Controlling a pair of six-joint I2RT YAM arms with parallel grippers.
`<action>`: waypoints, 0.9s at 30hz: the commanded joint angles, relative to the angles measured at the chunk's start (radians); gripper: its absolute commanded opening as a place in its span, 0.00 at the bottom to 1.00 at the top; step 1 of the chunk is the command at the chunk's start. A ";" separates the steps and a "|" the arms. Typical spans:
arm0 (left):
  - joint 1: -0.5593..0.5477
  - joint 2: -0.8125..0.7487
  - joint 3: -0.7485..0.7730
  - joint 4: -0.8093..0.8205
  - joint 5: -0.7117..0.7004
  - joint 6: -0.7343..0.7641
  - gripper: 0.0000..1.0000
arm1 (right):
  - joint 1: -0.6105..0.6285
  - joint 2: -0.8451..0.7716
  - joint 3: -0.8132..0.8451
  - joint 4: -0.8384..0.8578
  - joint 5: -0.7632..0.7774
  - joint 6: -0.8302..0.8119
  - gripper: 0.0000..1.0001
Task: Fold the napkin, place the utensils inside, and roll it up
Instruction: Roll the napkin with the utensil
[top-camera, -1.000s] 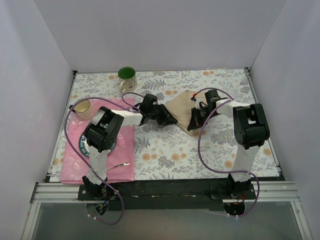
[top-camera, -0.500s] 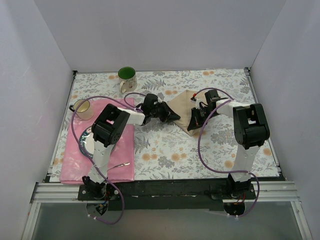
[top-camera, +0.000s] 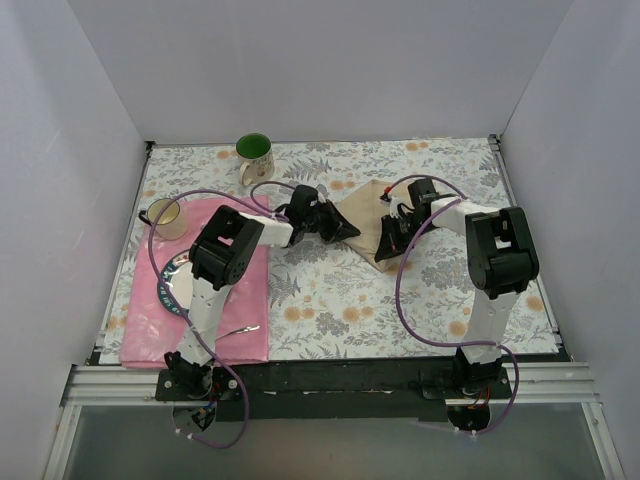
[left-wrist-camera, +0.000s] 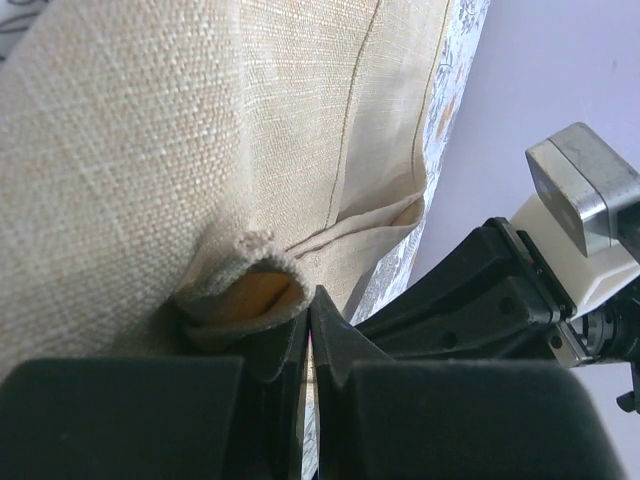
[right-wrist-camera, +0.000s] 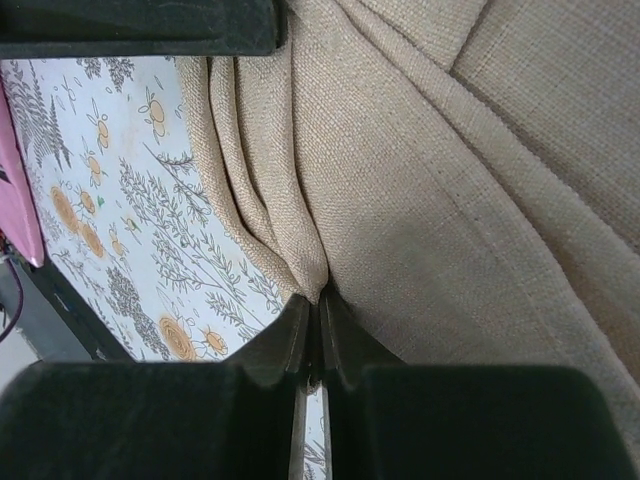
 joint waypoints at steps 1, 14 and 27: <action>0.008 0.034 0.011 -0.129 -0.050 0.034 0.00 | 0.004 0.003 0.029 -0.051 0.196 -0.055 0.14; 0.012 0.054 0.005 -0.178 -0.048 0.041 0.00 | 0.178 -0.161 0.211 -0.167 0.621 -0.128 0.62; 0.029 0.050 0.000 -0.173 -0.019 0.035 0.00 | 0.458 -0.212 -0.017 0.196 0.845 -0.357 0.85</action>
